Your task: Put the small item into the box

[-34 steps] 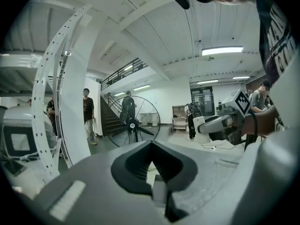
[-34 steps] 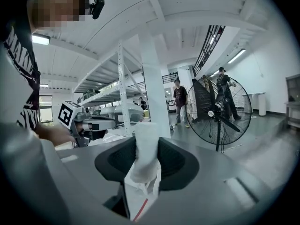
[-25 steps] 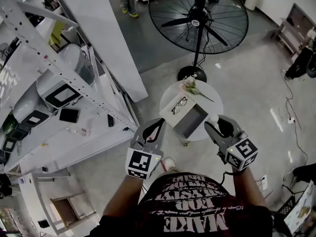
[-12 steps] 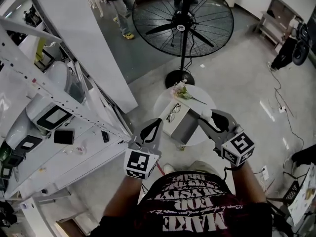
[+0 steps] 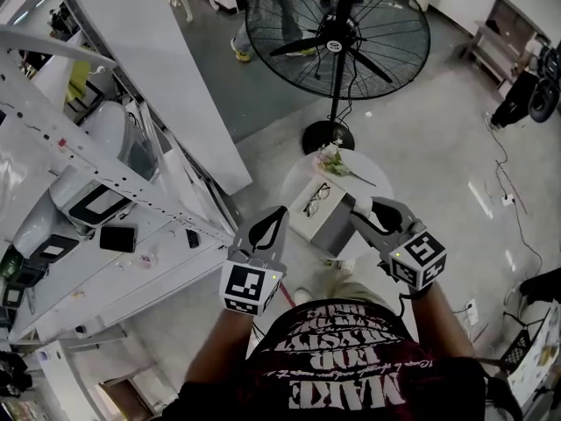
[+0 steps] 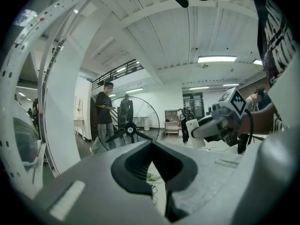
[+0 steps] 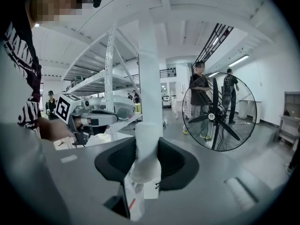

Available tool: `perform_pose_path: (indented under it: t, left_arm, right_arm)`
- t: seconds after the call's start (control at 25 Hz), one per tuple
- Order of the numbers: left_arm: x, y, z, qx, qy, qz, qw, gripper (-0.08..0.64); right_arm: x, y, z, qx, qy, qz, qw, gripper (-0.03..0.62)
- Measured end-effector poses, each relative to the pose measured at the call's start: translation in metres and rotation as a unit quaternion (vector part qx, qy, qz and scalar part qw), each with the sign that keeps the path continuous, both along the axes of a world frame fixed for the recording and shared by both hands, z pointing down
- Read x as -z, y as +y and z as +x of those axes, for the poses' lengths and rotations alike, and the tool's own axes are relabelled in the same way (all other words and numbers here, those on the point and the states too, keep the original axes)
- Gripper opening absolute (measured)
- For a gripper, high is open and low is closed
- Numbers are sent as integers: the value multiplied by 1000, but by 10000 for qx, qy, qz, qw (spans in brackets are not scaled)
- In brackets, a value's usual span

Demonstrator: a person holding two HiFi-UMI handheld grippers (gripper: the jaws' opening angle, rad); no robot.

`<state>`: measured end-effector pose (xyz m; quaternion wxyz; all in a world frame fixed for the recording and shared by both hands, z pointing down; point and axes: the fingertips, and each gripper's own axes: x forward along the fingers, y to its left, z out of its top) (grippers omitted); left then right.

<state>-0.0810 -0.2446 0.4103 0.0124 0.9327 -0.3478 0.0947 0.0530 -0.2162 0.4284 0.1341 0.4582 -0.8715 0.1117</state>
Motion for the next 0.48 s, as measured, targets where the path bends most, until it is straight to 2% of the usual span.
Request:
perform_pose_path:
  t: [0.48]
  left_arm:
    - [-10,-39,5,431,-241,-91,9987,0]
  right_arm:
    - [-77,-51,6,596,2,-944,9938,164]
